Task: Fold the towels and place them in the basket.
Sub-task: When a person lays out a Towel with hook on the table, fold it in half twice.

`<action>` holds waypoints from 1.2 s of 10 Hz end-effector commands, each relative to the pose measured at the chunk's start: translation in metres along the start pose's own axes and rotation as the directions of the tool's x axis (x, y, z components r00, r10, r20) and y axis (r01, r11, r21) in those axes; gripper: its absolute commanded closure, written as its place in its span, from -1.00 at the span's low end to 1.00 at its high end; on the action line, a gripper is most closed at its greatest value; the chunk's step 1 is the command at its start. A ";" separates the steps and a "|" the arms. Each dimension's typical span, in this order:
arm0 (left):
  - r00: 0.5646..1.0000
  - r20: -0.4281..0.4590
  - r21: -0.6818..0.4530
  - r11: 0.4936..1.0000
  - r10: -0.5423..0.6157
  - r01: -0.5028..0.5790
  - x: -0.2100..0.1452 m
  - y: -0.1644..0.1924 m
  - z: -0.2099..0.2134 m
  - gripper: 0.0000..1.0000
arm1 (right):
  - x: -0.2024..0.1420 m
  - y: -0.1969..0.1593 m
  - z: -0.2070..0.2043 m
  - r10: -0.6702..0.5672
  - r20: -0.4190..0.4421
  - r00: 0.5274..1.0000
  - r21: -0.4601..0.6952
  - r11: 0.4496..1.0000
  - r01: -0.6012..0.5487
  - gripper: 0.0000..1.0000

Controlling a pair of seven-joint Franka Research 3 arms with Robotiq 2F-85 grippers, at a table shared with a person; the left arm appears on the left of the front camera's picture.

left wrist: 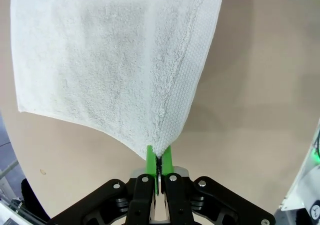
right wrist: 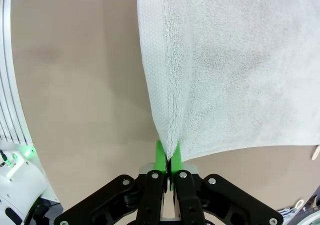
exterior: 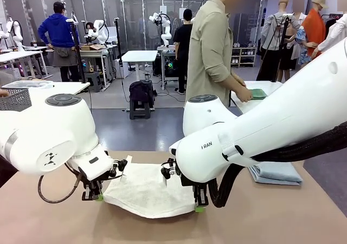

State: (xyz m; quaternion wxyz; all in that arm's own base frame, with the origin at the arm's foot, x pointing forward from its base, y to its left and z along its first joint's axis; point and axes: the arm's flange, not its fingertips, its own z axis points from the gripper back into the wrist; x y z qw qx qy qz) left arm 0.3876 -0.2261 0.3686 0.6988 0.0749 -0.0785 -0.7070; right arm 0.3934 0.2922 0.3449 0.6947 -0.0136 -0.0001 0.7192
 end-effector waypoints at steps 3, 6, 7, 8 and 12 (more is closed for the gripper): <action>1.000 0.003 -0.001 1.000 -0.001 0.001 -0.001 -0.003 -0.007 0.91 | 0.000 0.001 -0.006 -0.003 -0.001 1.000 0.006 1.000 0.003 0.91; 1.000 0.003 -0.001 1.000 -0.001 0.001 -0.001 -0.003 -0.007 0.91 | 0.000 0.001 -0.006 -0.003 -0.001 1.000 0.006 1.000 0.003 0.91; 1.000 -0.004 -0.011 1.000 -0.002 0.002 0.000 -0.002 -0.005 0.91 | -0.001 0.001 -0.004 0.000 -0.004 1.000 0.008 1.000 0.000 0.90; 1.000 -0.008 0.004 1.000 -0.008 0.008 -0.004 0.012 0.004 0.91 | -0.008 -0.009 0.004 0.027 0.008 1.000 0.001 1.000 -0.027 0.90; 0.998 -0.060 0.020 0.999 -0.024 0.026 -0.011 0.065 0.027 0.91 | -0.015 -0.057 0.026 0.088 0.003 0.996 -0.031 0.996 -0.088 0.90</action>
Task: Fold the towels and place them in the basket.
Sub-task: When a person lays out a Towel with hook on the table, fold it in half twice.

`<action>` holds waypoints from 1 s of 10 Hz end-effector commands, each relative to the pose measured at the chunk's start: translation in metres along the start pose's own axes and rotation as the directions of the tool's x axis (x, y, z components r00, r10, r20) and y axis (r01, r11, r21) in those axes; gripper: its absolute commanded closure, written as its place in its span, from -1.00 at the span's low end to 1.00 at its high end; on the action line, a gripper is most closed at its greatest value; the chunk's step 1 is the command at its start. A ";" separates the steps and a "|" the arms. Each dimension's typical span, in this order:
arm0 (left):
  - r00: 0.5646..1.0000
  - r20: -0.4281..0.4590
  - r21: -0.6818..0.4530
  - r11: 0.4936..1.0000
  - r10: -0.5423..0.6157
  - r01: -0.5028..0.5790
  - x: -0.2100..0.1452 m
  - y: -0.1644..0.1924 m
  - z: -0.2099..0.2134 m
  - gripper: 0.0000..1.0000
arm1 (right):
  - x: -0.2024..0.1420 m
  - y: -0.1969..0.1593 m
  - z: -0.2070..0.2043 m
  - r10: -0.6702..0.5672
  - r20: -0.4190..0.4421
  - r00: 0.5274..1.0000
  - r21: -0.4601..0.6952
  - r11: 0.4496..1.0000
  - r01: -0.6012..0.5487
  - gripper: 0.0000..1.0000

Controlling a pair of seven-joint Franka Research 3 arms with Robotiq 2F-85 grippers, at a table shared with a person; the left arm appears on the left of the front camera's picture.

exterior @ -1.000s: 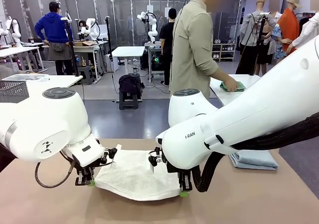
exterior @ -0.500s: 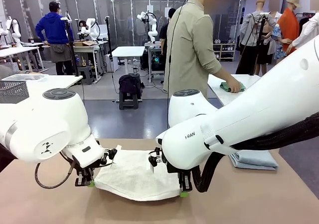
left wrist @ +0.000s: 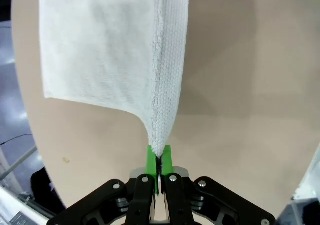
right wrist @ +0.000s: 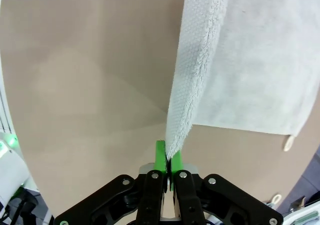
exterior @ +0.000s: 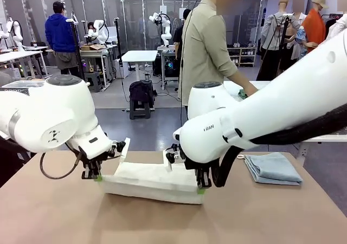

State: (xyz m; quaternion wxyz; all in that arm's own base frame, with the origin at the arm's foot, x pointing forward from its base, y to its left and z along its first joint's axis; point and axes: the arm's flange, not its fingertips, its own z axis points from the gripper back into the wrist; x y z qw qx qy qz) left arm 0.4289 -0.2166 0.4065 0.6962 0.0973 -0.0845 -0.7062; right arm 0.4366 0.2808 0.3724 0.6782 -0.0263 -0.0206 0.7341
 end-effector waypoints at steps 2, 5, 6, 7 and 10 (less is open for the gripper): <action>0.999 -0.028 -0.039 0.999 -0.027 0.026 0.000 0.041 -0.002 0.91 | 0.002 -0.039 0.012 0.099 0.019 0.995 0.003 0.995 -0.099 0.90; 0.999 -0.052 -0.068 0.998 -0.013 0.009 0.002 0.077 -0.009 0.91 | 0.006 -0.085 0.023 0.112 0.015 0.994 0.012 0.994 -0.112 0.90; 0.998 -0.055 -0.075 0.997 -0.002 -0.003 0.000 0.086 -0.011 0.91 | 0.006 -0.096 0.024 0.105 0.013 0.994 0.019 0.994 -0.105 0.90; 0.999 -0.050 -0.078 0.997 0.001 -0.005 -0.002 0.096 -0.014 0.91 | 0.004 -0.106 0.023 0.094 0.005 0.996 0.027 0.995 -0.095 0.90; 0.999 -0.042 -0.068 0.998 0.011 -0.014 -0.008 0.125 -0.026 0.91 | -0.001 -0.132 0.015 0.093 -0.001 0.996 0.023 0.995 -0.093 0.90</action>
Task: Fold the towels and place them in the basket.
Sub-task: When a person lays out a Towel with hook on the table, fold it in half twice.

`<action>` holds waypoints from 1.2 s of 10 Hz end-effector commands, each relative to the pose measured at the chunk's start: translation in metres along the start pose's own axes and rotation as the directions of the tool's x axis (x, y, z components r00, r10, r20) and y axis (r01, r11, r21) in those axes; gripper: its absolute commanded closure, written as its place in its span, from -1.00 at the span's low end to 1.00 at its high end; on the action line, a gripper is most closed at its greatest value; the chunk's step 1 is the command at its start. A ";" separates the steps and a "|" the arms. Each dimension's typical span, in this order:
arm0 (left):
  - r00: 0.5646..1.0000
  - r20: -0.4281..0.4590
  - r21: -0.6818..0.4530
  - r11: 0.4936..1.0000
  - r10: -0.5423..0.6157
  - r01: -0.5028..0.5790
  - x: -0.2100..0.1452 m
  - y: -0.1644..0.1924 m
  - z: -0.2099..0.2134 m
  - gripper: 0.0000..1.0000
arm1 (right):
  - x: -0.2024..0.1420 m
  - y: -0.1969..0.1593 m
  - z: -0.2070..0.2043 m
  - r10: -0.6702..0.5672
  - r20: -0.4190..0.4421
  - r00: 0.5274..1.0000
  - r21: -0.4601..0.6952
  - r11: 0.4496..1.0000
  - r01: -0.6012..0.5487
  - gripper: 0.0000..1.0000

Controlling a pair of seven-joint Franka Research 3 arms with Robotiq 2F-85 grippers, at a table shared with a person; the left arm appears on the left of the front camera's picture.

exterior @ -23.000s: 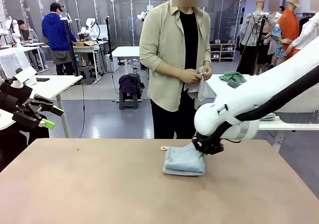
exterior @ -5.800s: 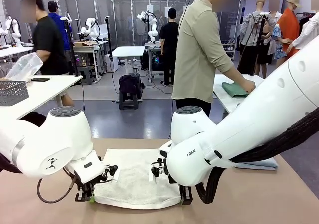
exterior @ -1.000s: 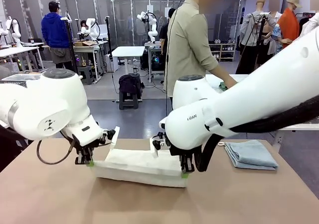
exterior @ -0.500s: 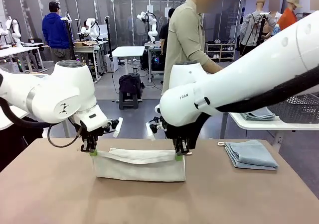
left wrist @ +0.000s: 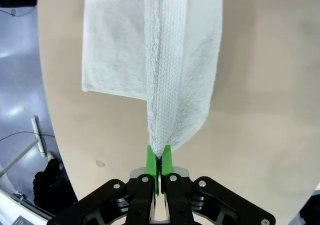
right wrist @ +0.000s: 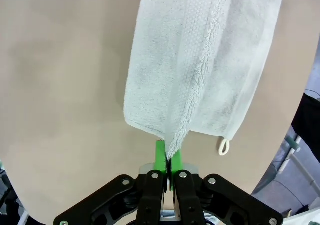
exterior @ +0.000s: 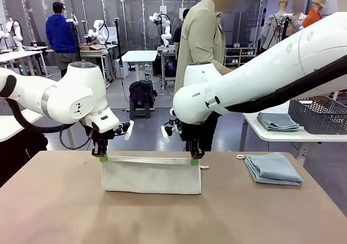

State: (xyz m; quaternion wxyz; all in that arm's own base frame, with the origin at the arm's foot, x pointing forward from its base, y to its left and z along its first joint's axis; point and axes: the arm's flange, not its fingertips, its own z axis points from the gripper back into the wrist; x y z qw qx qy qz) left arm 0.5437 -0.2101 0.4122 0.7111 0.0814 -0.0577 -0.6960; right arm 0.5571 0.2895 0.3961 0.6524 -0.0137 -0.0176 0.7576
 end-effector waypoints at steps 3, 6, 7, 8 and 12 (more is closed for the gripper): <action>0.997 -0.060 -0.024 0.999 -0.049 0.048 0.007 0.036 -0.026 0.91 | -0.005 -0.028 -0.013 0.031 -0.032 0.999 -0.045 0.998 -0.032 0.90; 0.996 -0.066 -0.046 0.998 -0.054 0.051 0.013 0.052 -0.044 0.91 | -0.009 -0.041 -0.026 -0.008 -0.019 1.000 -0.019 1.000 0.007 0.90; 0.997 -0.062 -0.049 0.998 -0.052 0.049 0.014 0.059 -0.048 0.91 | -0.014 -0.047 -0.032 -0.023 -0.009 1.000 -0.008 1.000 0.023 0.90; 0.997 -0.057 -0.051 0.998 -0.052 0.049 0.015 0.063 -0.050 0.91 | -0.017 -0.052 -0.037 -0.029 0.000 1.000 0.005 1.000 0.029 0.90; 0.998 -0.043 -0.084 0.995 -0.048 0.045 0.015 0.087 -0.059 0.91 | -0.035 -0.069 -0.057 -0.066 0.036 0.997 0.053 0.997 0.064 0.90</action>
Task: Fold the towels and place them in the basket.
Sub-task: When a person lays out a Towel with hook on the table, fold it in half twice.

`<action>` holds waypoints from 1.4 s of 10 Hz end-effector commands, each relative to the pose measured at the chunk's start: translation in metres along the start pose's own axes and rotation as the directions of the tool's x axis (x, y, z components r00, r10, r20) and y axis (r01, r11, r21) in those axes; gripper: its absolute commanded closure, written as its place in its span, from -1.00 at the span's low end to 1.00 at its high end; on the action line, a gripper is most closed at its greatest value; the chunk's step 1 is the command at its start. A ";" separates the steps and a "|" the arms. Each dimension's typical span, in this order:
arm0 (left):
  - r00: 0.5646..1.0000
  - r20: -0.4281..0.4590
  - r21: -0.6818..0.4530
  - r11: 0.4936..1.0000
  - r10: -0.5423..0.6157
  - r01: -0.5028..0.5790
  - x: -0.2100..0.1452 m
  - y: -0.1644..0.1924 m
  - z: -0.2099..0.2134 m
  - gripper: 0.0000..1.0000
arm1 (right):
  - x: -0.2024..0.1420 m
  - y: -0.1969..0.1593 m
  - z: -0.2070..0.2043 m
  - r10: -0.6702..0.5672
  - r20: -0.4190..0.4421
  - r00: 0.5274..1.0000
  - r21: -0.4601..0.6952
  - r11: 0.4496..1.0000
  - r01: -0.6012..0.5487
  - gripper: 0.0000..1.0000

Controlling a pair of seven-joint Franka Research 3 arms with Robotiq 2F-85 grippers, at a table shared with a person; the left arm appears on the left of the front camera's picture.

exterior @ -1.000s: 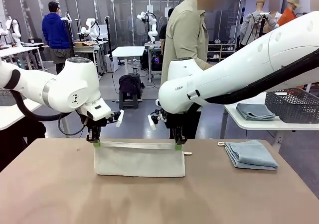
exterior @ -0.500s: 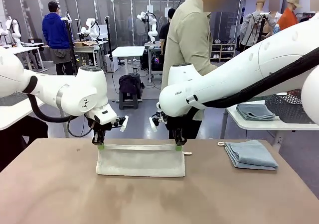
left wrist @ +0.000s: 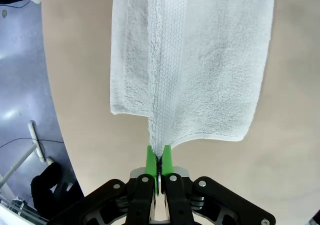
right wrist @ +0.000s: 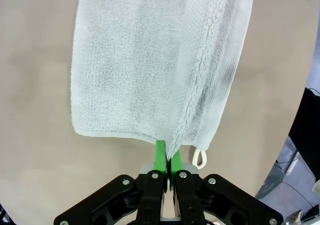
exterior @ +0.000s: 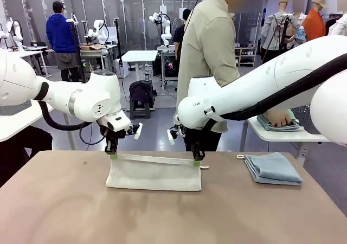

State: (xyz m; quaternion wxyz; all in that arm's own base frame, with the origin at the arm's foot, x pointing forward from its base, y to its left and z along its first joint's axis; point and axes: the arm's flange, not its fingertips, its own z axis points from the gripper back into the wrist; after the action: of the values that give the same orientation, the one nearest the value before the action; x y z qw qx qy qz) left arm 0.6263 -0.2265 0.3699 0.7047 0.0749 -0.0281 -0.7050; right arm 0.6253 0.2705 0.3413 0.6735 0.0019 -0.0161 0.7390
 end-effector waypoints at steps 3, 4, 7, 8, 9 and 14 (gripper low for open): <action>1.000 -0.008 -0.064 0.998 -0.025 0.024 -0.004 0.025 -0.013 0.91 | -0.006 -0.012 -0.010 -0.012 0.025 1.000 0.037 0.999 0.011 0.90; 1.000 -0.004 -0.066 0.998 -0.025 0.024 -0.004 0.027 -0.016 0.91 | -0.006 -0.013 -0.013 -0.025 0.028 0.999 0.038 0.999 0.024 0.90; 1.000 0.018 -0.038 0.999 -0.019 0.020 -0.004 0.025 -0.016 0.32 | -0.007 -0.010 -0.011 -0.032 0.044 0.998 0.012 0.999 0.032 0.40; 1.000 0.027 -0.010 1.000 -0.010 0.011 -0.006 0.024 -0.013 0.14 | -0.008 -0.009 -0.007 -0.032 0.042 0.999 -0.014 0.999 0.033 0.11; 1.000 0.027 0.020 1.000 -0.003 0.003 -0.008 0.022 -0.009 -0.06 | -0.009 -0.007 -0.002 -0.031 0.031 0.999 -0.040 0.999 0.032 0.00; 0.997 0.081 0.143 0.990 -0.016 0.004 -0.012 -0.006 0.042 -0.95 | -0.004 0.020 0.047 -0.067 0.039 0.997 -0.105 0.992 0.070 -0.64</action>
State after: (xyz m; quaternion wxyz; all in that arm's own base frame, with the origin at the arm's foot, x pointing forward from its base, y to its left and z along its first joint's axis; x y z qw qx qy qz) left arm 0.6392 -0.2267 0.4095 0.6967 0.0982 -0.0897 -0.7050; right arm 0.6298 0.2679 0.3827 0.6811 -0.0213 -0.0668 0.7288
